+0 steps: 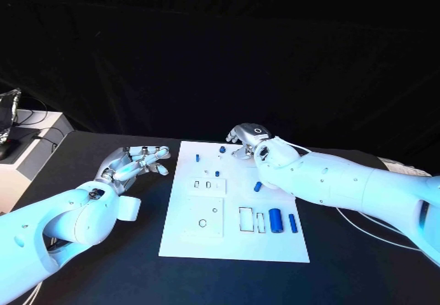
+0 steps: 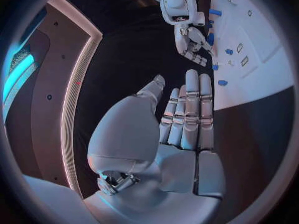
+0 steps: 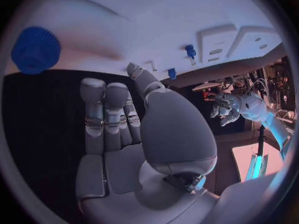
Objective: Assemble the parts on the task board
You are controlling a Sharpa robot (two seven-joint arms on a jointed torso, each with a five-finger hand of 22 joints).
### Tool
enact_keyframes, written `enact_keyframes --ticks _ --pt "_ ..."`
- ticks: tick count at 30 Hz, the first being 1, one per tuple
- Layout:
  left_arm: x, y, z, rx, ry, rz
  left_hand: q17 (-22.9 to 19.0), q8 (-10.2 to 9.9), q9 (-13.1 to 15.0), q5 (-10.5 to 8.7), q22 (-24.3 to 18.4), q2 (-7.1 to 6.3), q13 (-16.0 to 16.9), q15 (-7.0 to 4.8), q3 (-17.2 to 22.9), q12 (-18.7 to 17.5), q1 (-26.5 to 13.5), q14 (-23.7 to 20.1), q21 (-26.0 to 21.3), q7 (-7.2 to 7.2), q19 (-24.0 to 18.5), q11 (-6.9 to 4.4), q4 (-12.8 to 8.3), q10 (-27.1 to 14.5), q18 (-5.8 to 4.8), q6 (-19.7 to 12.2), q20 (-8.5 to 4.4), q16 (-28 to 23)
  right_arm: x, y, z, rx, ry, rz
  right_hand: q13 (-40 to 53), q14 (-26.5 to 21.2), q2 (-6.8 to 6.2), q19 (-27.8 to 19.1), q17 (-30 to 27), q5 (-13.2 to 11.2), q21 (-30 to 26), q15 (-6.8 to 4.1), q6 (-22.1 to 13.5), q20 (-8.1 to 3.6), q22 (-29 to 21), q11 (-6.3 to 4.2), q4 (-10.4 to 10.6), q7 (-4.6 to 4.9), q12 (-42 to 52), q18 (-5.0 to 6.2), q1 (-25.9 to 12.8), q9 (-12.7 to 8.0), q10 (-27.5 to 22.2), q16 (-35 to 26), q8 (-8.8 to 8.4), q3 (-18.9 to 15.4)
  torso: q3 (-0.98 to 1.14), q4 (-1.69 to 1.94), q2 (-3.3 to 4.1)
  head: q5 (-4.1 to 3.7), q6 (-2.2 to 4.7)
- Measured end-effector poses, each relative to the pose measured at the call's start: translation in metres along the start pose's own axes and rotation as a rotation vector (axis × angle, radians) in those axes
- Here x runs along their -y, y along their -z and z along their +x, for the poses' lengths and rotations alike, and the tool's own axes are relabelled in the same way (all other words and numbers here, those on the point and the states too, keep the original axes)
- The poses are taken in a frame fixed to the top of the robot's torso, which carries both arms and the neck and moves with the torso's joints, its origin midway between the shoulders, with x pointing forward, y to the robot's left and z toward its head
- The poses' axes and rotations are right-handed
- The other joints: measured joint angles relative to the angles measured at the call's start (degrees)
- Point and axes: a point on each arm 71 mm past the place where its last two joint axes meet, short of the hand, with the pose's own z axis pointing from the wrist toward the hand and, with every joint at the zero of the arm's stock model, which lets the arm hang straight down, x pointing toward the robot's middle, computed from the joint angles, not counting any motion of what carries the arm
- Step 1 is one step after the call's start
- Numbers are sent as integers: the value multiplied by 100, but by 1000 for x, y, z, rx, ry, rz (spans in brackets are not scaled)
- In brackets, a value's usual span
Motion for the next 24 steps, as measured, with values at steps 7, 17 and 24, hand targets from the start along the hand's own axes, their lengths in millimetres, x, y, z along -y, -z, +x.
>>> enact_keyframes --ticks 7,17,24 --pt "0 0 -2 5 -2 -1 0 0 0 0 0 0 0 0 0 0 0 0 0 0 0 0 0 0 0 0 0 0 36 13 -32 46 -102 56 245 62 91 -36 144 15 989 -277 314 -200 -1 -200 -17 205 382 -68 -195 -7 1077 185 0 128 20 -64 -21 10 42" --pt "-1 0 -4 9 -4 -3 1 0 0 0 -10 0 0 0 0 0 0 0 25 0 -20 0 0 0 0 0 20 0 82 26 -38 -51 -193 169 6127 0 139 0 1763 232 3117 -269 -10 -307 -1 -379 425 239 5662 -379 -219 36 547 1242 55 -1137 64 -126 -27 38 62" --pt "-2 -1 -4 8 -3 -4 1 0 0 0 -10 0 0 0 0 0 0 0 25 0 -20 0 0 0 1 0 20 0 97 28 -35 -119 -207 214 6893 60 26 1 2522 260 3746 -204 -14 -247 -2 -274 551 245 6178 -447 -197 40 835 1438 55 -1059 75 -125 -26 30 51"
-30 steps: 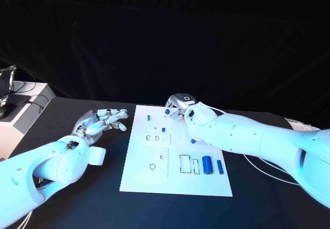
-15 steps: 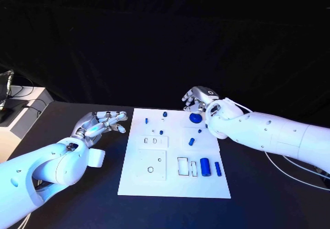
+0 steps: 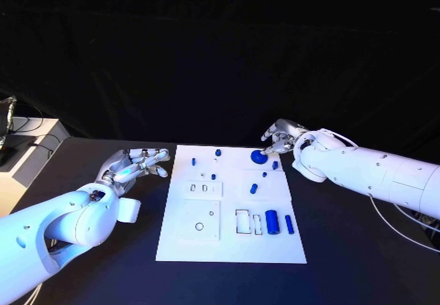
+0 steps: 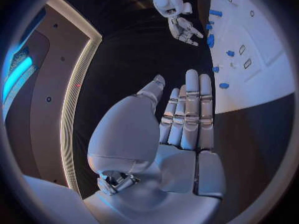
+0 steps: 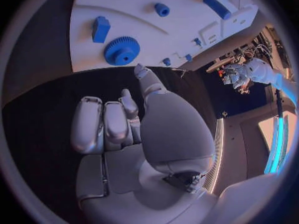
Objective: Assemble the parts on the task board
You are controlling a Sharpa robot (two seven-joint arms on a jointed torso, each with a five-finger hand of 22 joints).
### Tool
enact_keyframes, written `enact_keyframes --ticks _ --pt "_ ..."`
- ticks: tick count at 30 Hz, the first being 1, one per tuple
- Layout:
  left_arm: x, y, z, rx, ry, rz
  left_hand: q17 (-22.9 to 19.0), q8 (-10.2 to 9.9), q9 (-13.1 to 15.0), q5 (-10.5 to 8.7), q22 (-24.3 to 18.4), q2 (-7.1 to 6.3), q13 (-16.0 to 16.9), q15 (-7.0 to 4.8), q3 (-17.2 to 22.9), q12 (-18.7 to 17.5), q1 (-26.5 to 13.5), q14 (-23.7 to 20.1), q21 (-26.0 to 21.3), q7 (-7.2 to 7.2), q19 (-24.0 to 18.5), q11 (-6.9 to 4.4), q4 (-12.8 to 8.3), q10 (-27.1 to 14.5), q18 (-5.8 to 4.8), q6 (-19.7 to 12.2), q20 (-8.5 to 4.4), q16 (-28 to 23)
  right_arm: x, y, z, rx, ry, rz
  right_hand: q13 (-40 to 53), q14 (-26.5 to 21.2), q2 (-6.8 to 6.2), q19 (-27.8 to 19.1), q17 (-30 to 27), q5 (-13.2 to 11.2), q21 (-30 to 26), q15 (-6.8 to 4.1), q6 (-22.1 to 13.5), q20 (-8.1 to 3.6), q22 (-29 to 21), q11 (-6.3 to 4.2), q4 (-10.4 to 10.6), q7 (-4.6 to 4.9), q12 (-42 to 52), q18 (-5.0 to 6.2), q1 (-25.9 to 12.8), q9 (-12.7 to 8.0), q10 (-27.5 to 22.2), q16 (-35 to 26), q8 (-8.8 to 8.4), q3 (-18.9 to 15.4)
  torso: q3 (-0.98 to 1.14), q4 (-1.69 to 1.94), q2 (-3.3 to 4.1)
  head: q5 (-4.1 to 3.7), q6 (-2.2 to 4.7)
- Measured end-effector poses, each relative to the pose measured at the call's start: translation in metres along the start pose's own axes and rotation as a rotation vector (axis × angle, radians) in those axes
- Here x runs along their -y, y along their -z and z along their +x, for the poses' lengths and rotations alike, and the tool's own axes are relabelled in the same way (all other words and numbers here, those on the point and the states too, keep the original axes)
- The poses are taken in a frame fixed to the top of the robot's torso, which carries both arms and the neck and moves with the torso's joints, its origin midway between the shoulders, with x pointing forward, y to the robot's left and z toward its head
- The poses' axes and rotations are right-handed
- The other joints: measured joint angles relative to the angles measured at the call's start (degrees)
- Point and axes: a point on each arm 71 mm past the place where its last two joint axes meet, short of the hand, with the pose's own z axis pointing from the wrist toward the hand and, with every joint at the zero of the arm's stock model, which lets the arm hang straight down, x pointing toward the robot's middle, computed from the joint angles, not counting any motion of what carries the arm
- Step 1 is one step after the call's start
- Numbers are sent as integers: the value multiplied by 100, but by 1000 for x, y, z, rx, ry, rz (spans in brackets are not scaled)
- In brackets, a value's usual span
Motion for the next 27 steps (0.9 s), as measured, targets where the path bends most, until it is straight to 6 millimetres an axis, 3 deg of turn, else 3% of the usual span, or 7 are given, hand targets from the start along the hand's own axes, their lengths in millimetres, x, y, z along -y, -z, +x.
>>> enact_keyframes --ticks 11,16,27 --pt "-2 -1 0 0 1 -2 0 0 0 0 1 0 0 0 0 0 0 0 0 0 0 0 0 0 0 0 0 0 -7 -3 10 -76 -16 9 253 11 -29 0 204 41 138 10 -1 0 -1 30 87 2 252 -47 -29 0 151 39 0 54 0 14 10 -8 -48" --pt "-2 -1 -1 0 1 -3 0 0 0 0 1 0 0 0 0 0 0 0 0 0 0 0 0 0 0 0 0 0 -1 -4 11 -91 -9 33 259 11 -28 0 251 195 169 10 30 0 -1 8 103 -29 288 -51 -29 -1 212 62 0 70 -2 13 12 -10 -63" --pt "-2 0 -1 -1 1 -3 1 0 0 0 1 0 0 0 0 0 0 0 0 0 0 0 0 0 0 0 0 0 -1 -7 16 -115 -2 56 258 12 -28 0 276 195 193 10 62 0 4 -34 103 -20 289 -52 -29 -1 292 62 0 71 -1 11 15 -13 -87"
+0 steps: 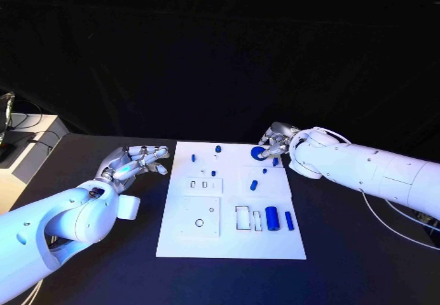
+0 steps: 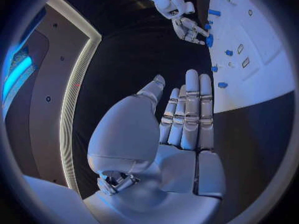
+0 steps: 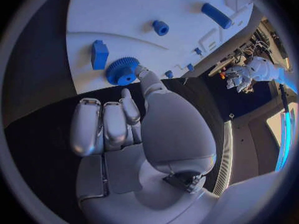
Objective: Assemble the parts on the task board
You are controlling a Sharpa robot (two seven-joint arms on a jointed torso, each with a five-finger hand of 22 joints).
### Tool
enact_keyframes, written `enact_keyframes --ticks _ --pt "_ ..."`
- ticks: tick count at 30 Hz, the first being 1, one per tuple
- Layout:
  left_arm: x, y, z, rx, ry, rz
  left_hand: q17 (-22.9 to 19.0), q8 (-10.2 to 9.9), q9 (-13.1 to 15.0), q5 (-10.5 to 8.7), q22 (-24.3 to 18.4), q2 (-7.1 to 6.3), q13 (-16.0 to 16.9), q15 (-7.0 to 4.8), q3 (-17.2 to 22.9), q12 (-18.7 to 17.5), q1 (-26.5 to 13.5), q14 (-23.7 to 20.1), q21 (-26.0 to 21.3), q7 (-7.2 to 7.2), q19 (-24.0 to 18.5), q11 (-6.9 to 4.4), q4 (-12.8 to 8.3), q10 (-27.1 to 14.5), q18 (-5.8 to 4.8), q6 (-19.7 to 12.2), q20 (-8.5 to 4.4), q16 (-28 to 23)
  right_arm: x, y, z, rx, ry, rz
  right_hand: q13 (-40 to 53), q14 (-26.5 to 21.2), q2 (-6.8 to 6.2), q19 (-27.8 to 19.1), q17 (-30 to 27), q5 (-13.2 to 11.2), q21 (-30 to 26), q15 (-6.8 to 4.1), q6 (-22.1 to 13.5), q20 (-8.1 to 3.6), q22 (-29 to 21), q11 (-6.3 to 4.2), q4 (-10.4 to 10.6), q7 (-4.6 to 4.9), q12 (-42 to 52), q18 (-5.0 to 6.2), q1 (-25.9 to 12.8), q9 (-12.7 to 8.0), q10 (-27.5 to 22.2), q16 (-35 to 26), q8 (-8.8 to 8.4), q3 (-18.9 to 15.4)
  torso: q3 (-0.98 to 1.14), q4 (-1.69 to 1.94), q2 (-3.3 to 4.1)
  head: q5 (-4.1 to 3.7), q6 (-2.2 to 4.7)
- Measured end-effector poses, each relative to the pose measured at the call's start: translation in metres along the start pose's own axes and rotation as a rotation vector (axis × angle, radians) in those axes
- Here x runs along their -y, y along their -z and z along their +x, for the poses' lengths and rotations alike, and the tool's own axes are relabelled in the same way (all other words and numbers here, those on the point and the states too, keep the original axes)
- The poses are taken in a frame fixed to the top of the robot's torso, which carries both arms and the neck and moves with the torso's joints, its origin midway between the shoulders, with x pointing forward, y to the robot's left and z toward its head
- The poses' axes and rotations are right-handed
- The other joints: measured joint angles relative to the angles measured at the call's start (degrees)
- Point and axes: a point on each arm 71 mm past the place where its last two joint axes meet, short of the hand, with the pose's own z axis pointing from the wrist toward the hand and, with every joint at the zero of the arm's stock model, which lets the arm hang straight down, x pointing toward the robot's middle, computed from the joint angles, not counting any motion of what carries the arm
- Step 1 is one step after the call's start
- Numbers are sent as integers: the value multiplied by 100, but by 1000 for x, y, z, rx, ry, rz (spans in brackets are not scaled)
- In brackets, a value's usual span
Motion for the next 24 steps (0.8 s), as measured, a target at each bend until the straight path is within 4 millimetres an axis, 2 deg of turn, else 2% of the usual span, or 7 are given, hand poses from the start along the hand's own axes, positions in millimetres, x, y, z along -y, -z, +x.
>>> enact_keyframes --ticks 6,16,20,24 --pt "0 0 0 -1 0 0 0 0 0 0 0 0 0 0 0 0 0 0 0 0 0 0 0 0 0 0 0 0 1 -4 2 -1 5 14 -1 0 18 0 0 0 0 0 8 0 0 -8 0 -9 0 0 -18 0 17 0 0 0 0 9 2 4 -11" --pt "0 0 0 -1 1 0 0 0 0 0 1 0 0 0 0 0 0 0 0 0 0 0 0 0 0 0 0 0 2 -7 5 -7 7 25 -1 0 54 0 13 11 0 0 18 0 -1 -44 15 -18 0 0 -54 -1 37 0 0 16 1 2 6 21 -22" --pt "0 0 0 -1 0 0 0 0 0 0 1 0 0 0 0 0 0 0 0 0 0 0 0 0 0 0 0 0 3 -7 5 -11 7 29 -2 0 130 0 32 103 0 0 37 0 -1 -45 -34 -3 0 0 -128 -2 37 0 0 66 1 2 5 21 -30" --pt "0 0 0 -1 0 -1 0 0 0 0 1 0 0 0 0 0 0 0 -1 0 0 0 0 0 0 0 0 0 4 -7 5 -16 6 32 -2 22 245 0 47 156 1 -22 84 0 -2 -46 -175 -21 -24 0 -149 -11 38 0 -7 57 1 -1 4 31 -36"
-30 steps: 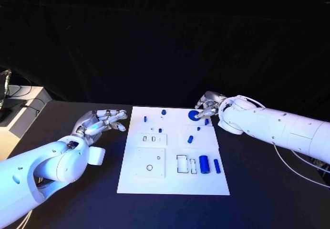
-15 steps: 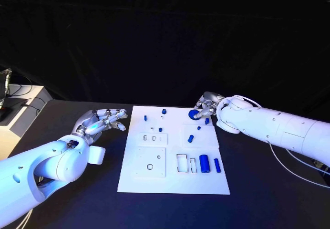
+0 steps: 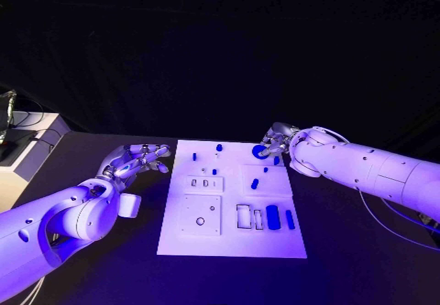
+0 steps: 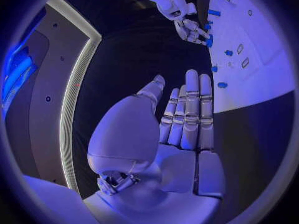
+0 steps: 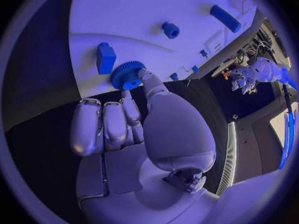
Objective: Assemble the parts on the task board
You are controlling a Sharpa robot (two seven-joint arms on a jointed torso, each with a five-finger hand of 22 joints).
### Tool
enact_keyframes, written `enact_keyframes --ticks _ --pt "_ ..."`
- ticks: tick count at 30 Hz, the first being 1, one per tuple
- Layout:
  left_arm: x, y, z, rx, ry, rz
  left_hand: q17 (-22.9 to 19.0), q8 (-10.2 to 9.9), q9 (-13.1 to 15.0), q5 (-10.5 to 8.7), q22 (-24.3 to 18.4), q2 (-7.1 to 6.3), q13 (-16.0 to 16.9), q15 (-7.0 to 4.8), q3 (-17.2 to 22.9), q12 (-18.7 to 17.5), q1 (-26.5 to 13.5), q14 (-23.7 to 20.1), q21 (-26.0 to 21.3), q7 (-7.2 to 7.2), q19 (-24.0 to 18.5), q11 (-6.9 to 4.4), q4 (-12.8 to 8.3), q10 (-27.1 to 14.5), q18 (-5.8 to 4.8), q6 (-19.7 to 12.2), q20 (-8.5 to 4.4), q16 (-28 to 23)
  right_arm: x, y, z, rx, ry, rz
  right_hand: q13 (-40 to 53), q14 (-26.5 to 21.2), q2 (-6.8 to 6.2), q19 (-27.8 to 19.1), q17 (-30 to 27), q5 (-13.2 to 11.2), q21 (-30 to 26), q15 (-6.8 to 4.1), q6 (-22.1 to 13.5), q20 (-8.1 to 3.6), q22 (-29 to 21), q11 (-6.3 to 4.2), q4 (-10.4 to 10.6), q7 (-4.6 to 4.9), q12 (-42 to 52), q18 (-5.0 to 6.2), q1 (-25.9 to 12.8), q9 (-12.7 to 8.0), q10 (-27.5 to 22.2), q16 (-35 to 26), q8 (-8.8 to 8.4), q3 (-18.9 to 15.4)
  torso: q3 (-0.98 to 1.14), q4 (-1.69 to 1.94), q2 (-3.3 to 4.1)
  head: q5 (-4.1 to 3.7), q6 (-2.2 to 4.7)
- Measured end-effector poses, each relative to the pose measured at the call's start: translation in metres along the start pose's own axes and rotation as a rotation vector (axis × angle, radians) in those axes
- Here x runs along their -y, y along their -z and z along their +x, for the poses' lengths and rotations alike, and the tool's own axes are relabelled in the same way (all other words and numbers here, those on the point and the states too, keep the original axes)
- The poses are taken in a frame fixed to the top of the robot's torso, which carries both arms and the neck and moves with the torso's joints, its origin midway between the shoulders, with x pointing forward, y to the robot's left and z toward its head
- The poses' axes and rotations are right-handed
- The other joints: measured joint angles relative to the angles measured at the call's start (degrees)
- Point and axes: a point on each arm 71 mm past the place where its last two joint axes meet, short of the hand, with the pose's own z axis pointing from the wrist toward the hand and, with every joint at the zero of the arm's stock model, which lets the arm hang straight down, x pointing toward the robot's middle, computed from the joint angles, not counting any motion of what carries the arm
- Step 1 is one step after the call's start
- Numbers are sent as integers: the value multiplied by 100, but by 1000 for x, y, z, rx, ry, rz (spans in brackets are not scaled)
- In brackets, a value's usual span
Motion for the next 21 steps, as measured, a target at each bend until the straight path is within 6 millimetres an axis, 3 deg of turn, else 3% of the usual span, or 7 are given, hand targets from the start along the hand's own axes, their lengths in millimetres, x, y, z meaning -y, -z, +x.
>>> enact_keyframes --ticks 7,10,14,21 --pt "0 0 0 0 0 -1 -15 0 0 0 -40 0 0 0 16 0 0 0 26 0 0 0 -16 0 0 0 0 0 1 0 -1 -6 -5 2 0 11 218 0 9 137 22 -11 142 0 0 -41 -212 -41 -1 -2 -83 -19 -4 -1 -50 102 3 -7 0 8 -1" --pt "0 0 -1 0 0 -1 -15 0 0 0 -40 0 0 0 16 0 0 0 26 0 0 0 -16 0 0 0 0 0 1 0 -1 -7 -6 0 -1 21 247 0 9 29 22 -21 194 0 -1 -44 -334 -71 -33 -9 -54 -27 -6 -23 -58 317 3 -6 1 3 -1" --pt "0 0 -1 0 -1 -2 -15 0 0 0 -40 0 0 0 16 0 0 0 26 0 0 0 -16 0 0 0 0 0 0 1 -1 -7 -7 -6 -1 21 255 0 18 104 22 -21 256 0 -1 -83 -480 -132 -33 -9 -47 -32 18 -46 -55 602 3 -2 1 1 -4" --pt "0 0 -1 0 0 -2 -15 0 0 0 -39 0 0 0 16 0 0 0 25 0 0 0 -16 0 0 0 0 0 -4 4 1 3 -11 -35 -2 25 347 -5 19 123 22 -71 332 -39 -1 -146 -573 -207 -32 3 -94 -32 56 -79 -56 782 5 -3 3 4 8"
